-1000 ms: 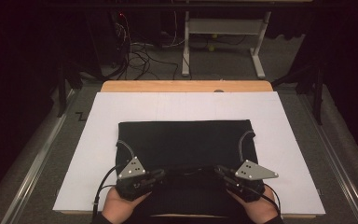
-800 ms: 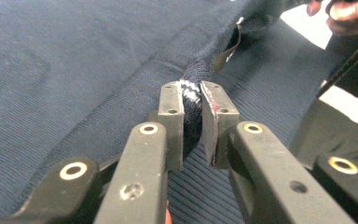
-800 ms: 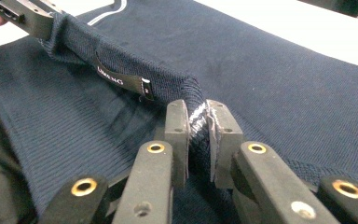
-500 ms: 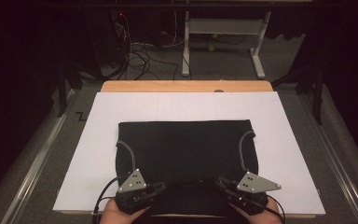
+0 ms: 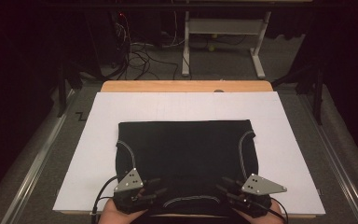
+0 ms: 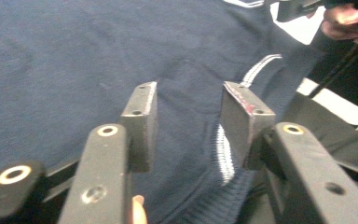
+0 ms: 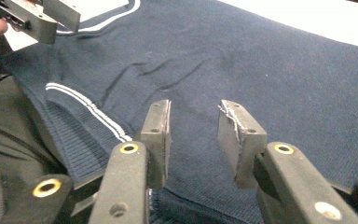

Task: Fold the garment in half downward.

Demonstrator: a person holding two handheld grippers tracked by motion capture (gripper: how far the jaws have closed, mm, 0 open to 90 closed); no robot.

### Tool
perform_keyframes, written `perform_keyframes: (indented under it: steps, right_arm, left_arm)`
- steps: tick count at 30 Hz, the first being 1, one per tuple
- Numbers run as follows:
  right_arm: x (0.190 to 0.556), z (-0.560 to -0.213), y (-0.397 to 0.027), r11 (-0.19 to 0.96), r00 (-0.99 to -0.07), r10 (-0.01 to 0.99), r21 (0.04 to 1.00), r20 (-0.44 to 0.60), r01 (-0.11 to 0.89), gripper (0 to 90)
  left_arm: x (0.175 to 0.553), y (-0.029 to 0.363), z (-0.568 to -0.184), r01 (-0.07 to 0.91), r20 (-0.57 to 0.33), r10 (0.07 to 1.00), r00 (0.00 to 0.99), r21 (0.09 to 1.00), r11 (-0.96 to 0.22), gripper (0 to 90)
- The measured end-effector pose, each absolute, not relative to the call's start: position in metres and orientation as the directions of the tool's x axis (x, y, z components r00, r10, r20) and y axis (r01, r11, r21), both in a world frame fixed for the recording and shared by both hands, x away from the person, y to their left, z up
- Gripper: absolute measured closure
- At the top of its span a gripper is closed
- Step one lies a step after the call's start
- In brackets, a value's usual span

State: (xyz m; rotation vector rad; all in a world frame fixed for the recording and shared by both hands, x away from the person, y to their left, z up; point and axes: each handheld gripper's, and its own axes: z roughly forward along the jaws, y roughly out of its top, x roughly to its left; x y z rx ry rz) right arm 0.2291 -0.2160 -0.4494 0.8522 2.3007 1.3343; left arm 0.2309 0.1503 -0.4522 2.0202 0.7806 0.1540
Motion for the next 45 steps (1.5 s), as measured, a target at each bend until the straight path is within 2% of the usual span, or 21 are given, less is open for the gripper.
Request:
perform_keyframes:
  steps: [4, 15, 29, 32, 34, 45]
  right_arm:
    - [0.232, -0.452, -0.217, 0.374, -0.744, 0.668, 0.863, 0.002, 0.339, 58.6]
    - [0.242, -0.461, -0.226, 0.324, -0.674, 0.739, 0.865, 0.022, 0.383, 33.8]
    - [0.257, -0.462, -0.248, 0.227, -0.589, 0.805, 0.882, 0.068, 0.412, 14.3]
    - [0.260, -0.462, -0.252, 0.219, -0.576, 0.815, 0.884, 0.068, 0.413, 9.1]
    - [0.262, -0.461, -0.254, 0.210, -0.567, 0.821, 0.883, 0.074, 0.420, 1.4]
    - [0.261, -0.458, -0.251, 0.207, -0.565, 0.823, 0.893, 0.062, 0.400, 0.0]
  left_arm:
    - [0.235, 0.155, -0.454, 0.480, -0.195, 0.607, 0.770, 0.804, -0.350, 41.1]
    - [0.246, 0.171, -0.457, 0.502, -0.204, 0.660, 0.723, 0.812, -0.299, 26.2]
    - [0.270, 0.219, -0.456, 0.507, -0.181, 0.751, 0.635, 0.831, -0.229, 8.9]
    - [0.274, 0.232, -0.455, 0.521, -0.188, 0.777, 0.600, 0.829, -0.201, 4.8]
    - [0.277, 0.239, -0.455, 0.532, -0.197, 0.787, 0.585, 0.825, -0.189, 0.1]
    - [0.282, 0.266, -0.454, 0.534, -0.188, 0.830, 0.526, 0.832, -0.149, 0.0]
